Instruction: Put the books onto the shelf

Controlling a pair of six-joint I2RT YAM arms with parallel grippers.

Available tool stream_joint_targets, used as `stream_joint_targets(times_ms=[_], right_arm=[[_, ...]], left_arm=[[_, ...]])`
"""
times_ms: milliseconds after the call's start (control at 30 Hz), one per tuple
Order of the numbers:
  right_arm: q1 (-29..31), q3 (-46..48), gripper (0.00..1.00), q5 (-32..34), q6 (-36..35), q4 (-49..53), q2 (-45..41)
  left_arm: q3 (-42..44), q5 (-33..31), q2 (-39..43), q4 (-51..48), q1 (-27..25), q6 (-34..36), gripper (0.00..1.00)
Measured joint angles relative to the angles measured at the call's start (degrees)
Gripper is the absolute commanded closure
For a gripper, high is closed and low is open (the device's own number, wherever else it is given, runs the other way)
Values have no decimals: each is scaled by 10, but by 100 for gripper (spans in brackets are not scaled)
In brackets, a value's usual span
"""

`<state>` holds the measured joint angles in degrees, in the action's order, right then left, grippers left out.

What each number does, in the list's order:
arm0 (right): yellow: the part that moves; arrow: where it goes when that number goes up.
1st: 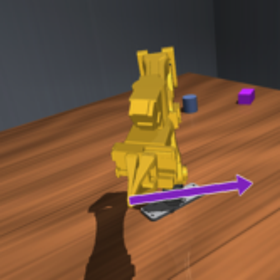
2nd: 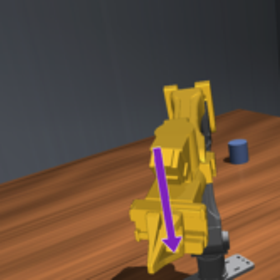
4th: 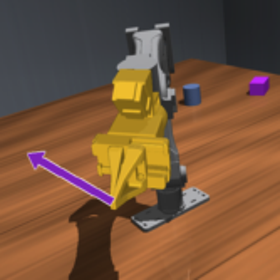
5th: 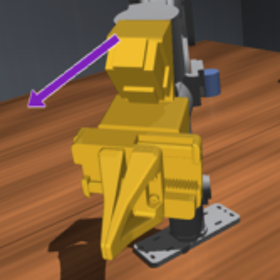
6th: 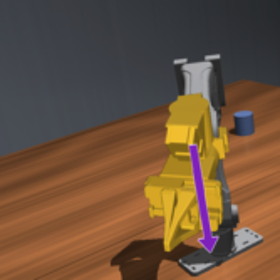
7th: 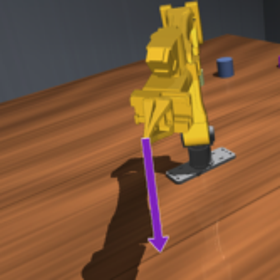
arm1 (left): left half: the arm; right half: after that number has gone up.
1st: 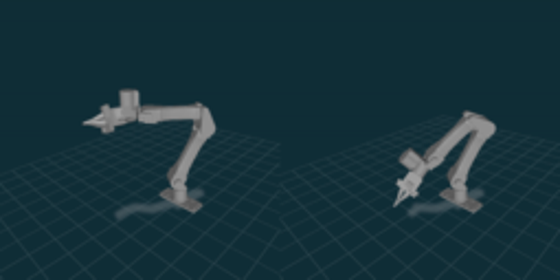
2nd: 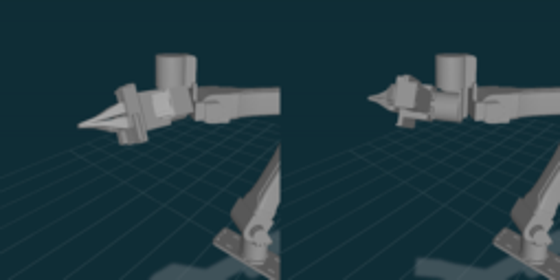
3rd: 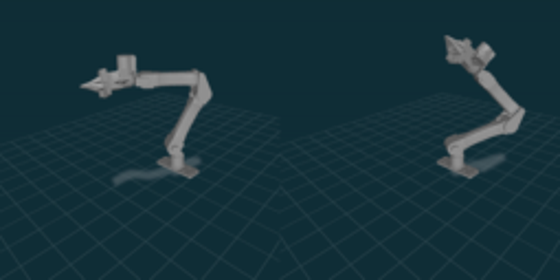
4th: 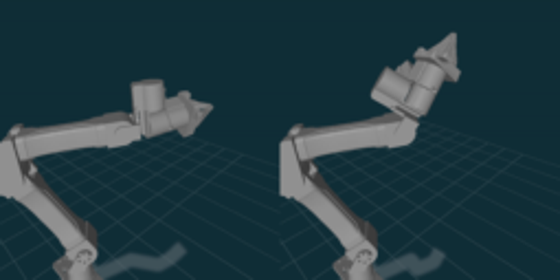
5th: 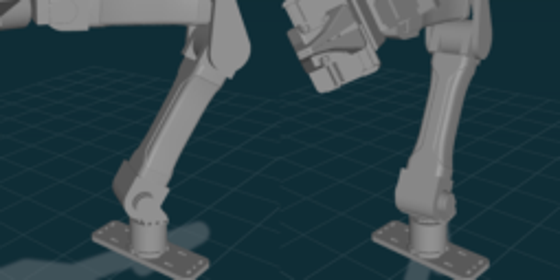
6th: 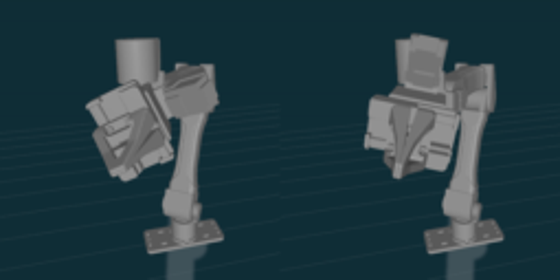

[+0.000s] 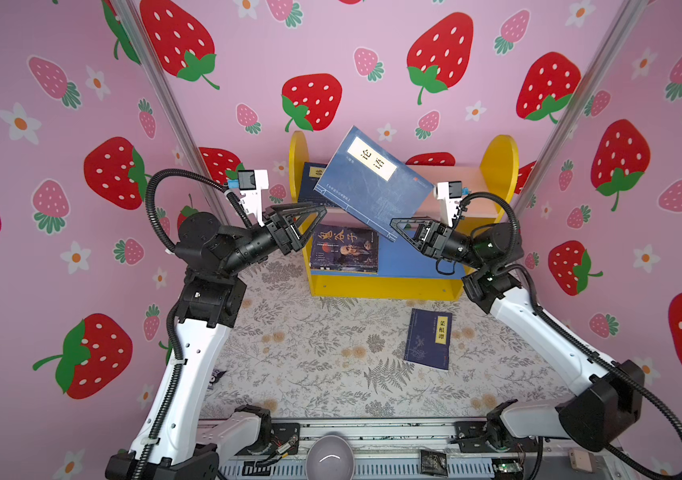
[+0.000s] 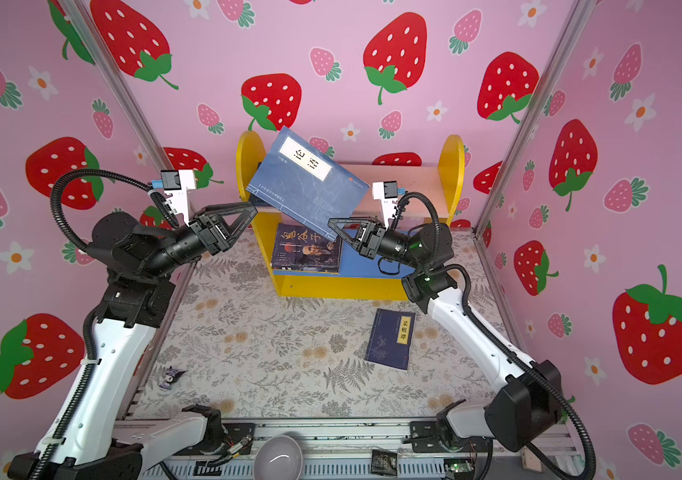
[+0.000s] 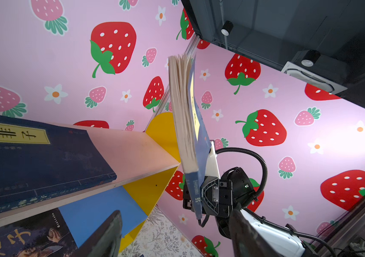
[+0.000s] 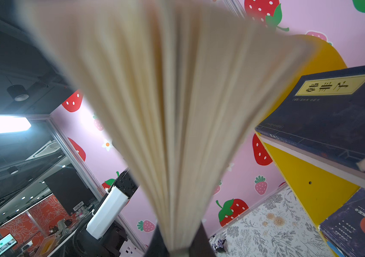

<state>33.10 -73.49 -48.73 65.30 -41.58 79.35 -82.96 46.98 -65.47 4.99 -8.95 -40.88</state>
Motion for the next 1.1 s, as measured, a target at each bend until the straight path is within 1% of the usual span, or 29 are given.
stream_joint_targets(times_ms=[200,333,400,500,567,600,633,733,800,867,900,967,1100], right_arm=[[0,-33,100,-13,5,15,36],[-1,-45,100,-14,6,26,52],[-3,-50,100,-14,7,28,62],[-6,-58,100,-13,8,31,75],[-6,-69,99,-10,9,31,84],[-7,-74,97,-9,9,30,88],[-8,-81,91,-8,11,30,94],[-10,-98,53,-2,14,20,108],[-14,-101,41,10,4,19,112],[-21,-101,35,37,-25,31,112],[-25,-101,35,54,-42,43,110],[-29,-102,34,108,-97,81,102],[-30,-102,33,206,-190,139,80]], left_arm=[[-22,-5,-58,41,-2,-39,44],[-24,-16,-82,62,-7,-65,64],[-26,-26,-86,68,-11,-73,72],[-42,-46,-92,65,-17,-77,86],[-58,-57,-96,51,-20,-79,100],[-67,-62,-98,43,-21,-80,100],[-77,-69,-100,36,-23,-80,100],[-95,-91,-104,15,-27,-82,100],[-106,-113,-108,3,-30,-86,100],[-125,-143,-117,-17,-32,-92,100],[-135,-156,-123,-25,-32,-98,100],[-156,-187,-138,-35,-32,-114,100],[-194,-230,-177,-50,-33,-144,100]])
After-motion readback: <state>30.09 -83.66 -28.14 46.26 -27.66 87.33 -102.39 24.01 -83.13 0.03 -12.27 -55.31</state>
